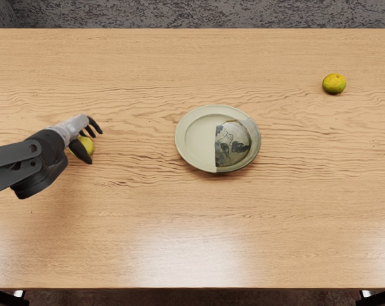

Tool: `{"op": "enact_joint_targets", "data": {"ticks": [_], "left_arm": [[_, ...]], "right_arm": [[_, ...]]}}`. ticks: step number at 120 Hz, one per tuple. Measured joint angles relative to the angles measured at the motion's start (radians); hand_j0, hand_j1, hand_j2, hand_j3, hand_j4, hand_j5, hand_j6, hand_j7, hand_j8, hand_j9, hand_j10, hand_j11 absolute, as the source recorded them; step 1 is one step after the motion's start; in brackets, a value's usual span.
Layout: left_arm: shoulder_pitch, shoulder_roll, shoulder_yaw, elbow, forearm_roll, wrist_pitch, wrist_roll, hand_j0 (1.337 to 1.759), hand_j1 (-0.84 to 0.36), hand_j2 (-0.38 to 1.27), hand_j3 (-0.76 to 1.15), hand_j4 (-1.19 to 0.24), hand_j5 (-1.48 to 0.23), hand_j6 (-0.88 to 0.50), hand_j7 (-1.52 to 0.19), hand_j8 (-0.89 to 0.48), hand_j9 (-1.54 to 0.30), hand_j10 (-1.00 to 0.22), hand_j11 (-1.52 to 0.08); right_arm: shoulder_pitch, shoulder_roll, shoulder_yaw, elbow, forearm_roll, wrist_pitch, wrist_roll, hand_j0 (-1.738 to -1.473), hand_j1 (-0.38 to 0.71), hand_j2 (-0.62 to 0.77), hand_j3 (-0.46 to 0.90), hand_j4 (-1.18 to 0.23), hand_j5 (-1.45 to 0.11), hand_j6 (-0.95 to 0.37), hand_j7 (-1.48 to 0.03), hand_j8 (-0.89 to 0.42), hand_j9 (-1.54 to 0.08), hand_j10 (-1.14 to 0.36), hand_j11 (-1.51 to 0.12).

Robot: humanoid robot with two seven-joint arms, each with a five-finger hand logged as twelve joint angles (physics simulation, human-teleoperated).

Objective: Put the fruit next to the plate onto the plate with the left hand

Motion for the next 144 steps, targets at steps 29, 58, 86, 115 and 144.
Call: {"op": "enact_joint_targets", "data": {"ticks": [29, 58, 86, 115, 144], "left_arm": [[-0.008, 0.002, 0.012, 0.000, 0.001, -0.002, 0.000, 1.658, -0.24, 0.10, 0.00, -0.50, -0.64, -0.50, -0.64, -0.48, -0.64, -0.49, -0.64], [-0.008, 0.009, 0.014, 0.006, 0.001, -0.003, 0.000, 1.656, -0.28, 0.15, 0.00, -0.56, -0.74, -0.56, -0.74, -0.45, -0.74, -0.55, -0.74], [-0.019, 0.007, 0.007, 0.012, -0.024, -0.005, 0.000, 1.654, -0.31, 0.25, 0.00, -0.64, -0.85, -0.55, -0.85, -0.42, -0.85, -0.53, -0.85], [-0.051, 0.005, -0.138, 0.012, -0.216, -0.080, 0.000, 1.655, -0.31, 0.30, 0.00, -0.67, -0.91, -0.56, -0.91, -0.41, -0.90, -0.51, -0.90], [-0.082, -0.087, -0.358, 0.012, -0.369, -0.269, 0.000, 1.655, -0.30, 0.28, 0.00, -0.67, -0.92, -0.58, -0.91, -0.41, -0.91, -0.52, -0.90]], "right_arm": [[0.000, 0.000, 0.000, 0.000, 0.000, 0.000, 0.000, -1.658, -0.33, 0.00, 0.00, -0.01, -0.02, -0.01, -0.02, -0.01, -0.02, -0.01, -0.02], [0.000, 0.000, 0.000, 0.000, 0.000, 0.000, 0.000, -1.658, -0.33, 0.00, 0.00, -0.01, -0.02, -0.01, -0.02, -0.01, -0.02, -0.01, -0.02], [0.000, 0.000, 0.000, 0.000, 0.000, 0.000, 0.000, -1.658, -0.33, 0.00, 0.00, -0.01, -0.02, -0.01, -0.02, -0.01, -0.02, -0.01, -0.02], [0.000, 0.000, 0.000, 0.000, 0.000, 0.000, 0.000, -1.658, -0.33, 0.00, 0.00, -0.01, -0.02, -0.01, -0.02, -0.01, -0.02, -0.01, -0.02], [0.000, 0.000, 0.000, 0.000, 0.000, 0.000, 0.000, -1.658, -0.33, 0.00, 0.00, -0.02, -0.02, -0.01, -0.02, -0.01, -0.02, -0.01, -0.02]]}}
